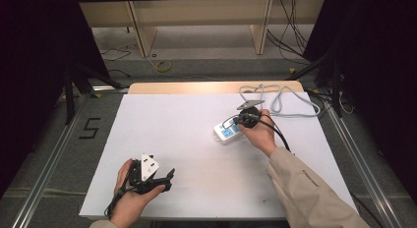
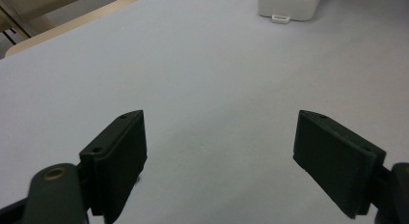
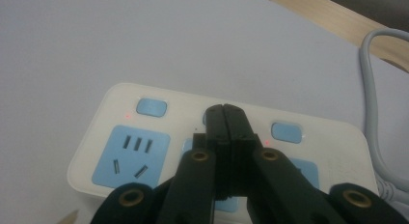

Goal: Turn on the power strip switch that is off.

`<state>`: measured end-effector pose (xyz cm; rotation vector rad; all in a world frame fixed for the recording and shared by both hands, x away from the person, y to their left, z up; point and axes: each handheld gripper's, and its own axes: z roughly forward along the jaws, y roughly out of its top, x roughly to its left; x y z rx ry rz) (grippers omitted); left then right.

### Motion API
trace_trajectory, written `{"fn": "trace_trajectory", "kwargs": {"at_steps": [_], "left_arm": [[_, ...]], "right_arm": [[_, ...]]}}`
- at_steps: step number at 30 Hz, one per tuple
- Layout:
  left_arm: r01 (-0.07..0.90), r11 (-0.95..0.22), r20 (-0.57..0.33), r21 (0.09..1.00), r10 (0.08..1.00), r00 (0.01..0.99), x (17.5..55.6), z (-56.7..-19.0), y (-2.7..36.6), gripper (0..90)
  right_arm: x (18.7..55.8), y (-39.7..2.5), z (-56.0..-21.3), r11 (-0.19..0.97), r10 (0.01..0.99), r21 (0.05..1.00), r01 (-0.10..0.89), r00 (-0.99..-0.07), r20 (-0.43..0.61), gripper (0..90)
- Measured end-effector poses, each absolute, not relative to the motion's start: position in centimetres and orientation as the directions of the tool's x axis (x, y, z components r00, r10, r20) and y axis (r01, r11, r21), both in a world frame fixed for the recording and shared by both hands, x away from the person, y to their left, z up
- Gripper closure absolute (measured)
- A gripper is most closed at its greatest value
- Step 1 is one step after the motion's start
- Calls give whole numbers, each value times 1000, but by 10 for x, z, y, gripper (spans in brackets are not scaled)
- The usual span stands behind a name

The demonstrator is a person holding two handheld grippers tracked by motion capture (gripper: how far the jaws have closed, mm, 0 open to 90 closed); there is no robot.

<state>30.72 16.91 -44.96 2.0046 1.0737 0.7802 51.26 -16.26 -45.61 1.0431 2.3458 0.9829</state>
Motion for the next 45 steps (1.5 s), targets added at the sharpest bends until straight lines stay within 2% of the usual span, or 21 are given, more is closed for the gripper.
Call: {"fn": "trace_trajectory", "kwargs": {"at_steps": [45], "left_arm": [[432, -398, 167, 809, 861, 480, 307, -450, 169, 192]], "right_arm": [[531, -150, -457, 478, 762, 720, 502, -646, -55, 900]]}}
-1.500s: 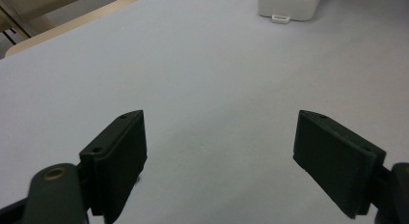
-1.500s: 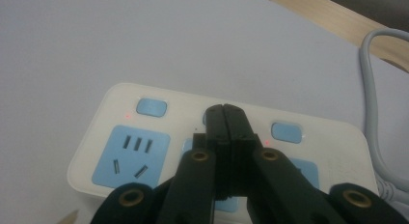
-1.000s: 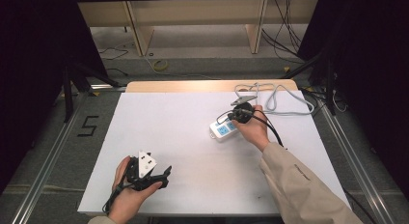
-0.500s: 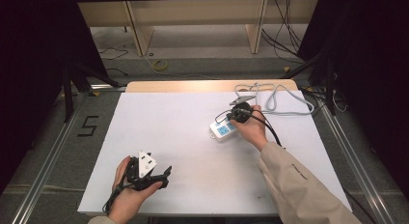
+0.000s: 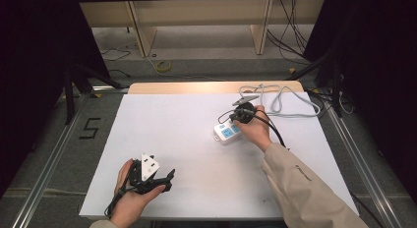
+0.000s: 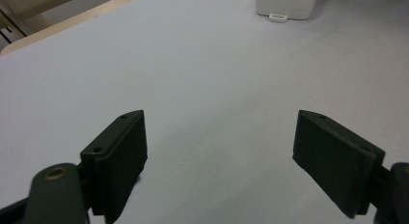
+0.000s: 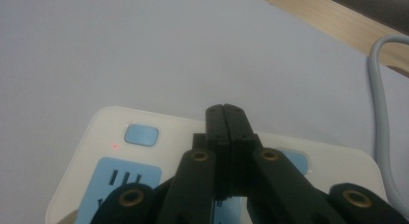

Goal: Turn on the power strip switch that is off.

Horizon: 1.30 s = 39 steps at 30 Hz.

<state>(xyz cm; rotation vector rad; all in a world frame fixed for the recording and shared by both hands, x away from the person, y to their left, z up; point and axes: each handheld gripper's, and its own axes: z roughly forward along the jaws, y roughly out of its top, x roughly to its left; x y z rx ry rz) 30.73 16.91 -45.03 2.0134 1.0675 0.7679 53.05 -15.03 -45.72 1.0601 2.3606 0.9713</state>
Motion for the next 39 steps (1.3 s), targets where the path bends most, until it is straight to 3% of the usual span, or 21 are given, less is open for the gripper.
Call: {"fn": "trace_trajectory", "kwargs": {"at_steps": [39], "left_arm": [[432, -399, 168, 809, 861, 480, 308, -450, 168, 192]], "right_arm": [[539, -147, -454, 505, 763, 662, 554, -645, -42, 900]]}}
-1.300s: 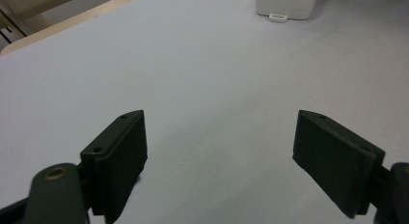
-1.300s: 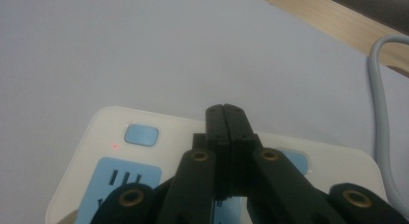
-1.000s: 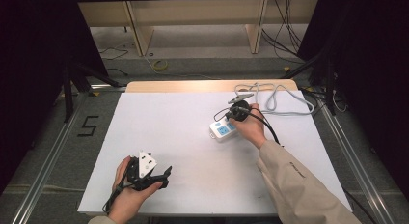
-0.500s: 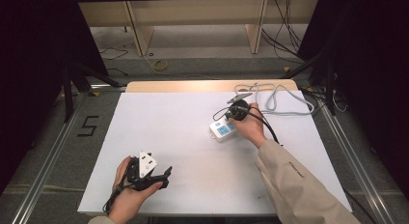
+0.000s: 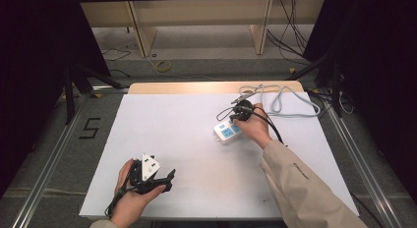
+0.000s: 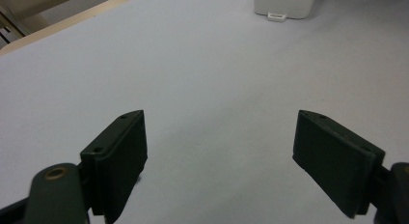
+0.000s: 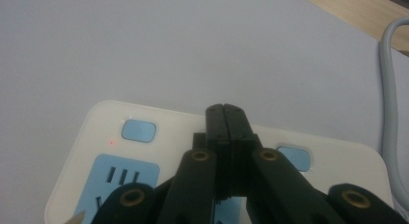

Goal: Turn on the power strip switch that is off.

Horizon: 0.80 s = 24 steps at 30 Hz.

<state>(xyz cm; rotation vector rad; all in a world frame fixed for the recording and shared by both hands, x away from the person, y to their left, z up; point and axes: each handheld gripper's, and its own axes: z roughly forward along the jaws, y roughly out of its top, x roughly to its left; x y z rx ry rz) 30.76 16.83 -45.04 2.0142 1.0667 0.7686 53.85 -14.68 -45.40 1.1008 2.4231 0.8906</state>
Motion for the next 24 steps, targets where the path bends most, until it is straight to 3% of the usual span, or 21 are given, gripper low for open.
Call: {"fn": "trace_trajectory", "kwargs": {"at_steps": [24], "left_arm": [[432, -400, 168, 808, 860, 482, 309, -450, 168, 192]], "right_arm": [[541, -146, -454, 532, 769, 642, 552, -633, -92, 900]]}}
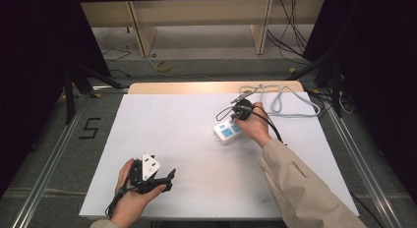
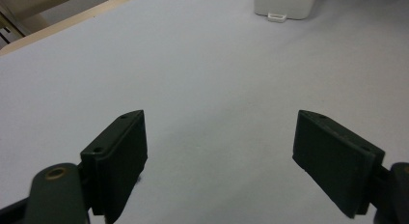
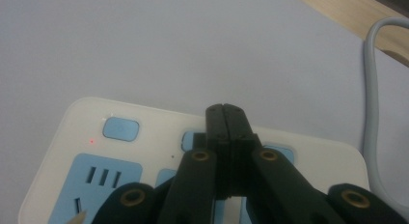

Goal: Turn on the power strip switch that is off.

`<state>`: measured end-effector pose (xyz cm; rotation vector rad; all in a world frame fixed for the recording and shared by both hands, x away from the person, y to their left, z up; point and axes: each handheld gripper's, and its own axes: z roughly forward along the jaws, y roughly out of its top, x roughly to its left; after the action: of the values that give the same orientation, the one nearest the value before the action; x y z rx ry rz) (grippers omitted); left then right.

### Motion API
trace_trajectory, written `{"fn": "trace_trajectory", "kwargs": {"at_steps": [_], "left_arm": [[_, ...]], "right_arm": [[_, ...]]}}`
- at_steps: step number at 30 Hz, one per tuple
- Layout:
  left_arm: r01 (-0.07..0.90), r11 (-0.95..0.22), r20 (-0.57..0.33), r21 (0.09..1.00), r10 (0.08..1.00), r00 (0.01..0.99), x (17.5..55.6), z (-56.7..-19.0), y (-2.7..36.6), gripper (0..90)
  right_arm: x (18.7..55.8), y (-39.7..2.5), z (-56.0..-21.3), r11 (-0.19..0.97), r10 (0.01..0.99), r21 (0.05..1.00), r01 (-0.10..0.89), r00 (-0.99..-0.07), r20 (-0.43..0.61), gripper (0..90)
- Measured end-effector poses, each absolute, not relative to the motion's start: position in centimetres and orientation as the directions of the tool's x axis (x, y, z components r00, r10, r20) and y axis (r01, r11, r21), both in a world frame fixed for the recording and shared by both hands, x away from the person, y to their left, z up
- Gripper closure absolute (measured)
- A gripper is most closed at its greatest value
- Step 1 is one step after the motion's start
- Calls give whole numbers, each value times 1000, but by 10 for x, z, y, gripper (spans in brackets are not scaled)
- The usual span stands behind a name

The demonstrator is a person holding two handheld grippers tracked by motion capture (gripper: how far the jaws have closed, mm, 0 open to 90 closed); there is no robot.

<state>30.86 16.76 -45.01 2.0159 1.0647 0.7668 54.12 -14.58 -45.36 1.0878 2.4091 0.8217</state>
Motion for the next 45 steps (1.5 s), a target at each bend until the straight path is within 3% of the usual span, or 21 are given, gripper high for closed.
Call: {"fn": "trace_trajectory", "kwargs": {"at_steps": [45], "left_arm": [[433, -397, 166, 809, 862, 479, 308, -451, 168, 193]], "right_arm": [[543, -139, -449, 558, 745, 617, 556, -662, -77, 900]]}}
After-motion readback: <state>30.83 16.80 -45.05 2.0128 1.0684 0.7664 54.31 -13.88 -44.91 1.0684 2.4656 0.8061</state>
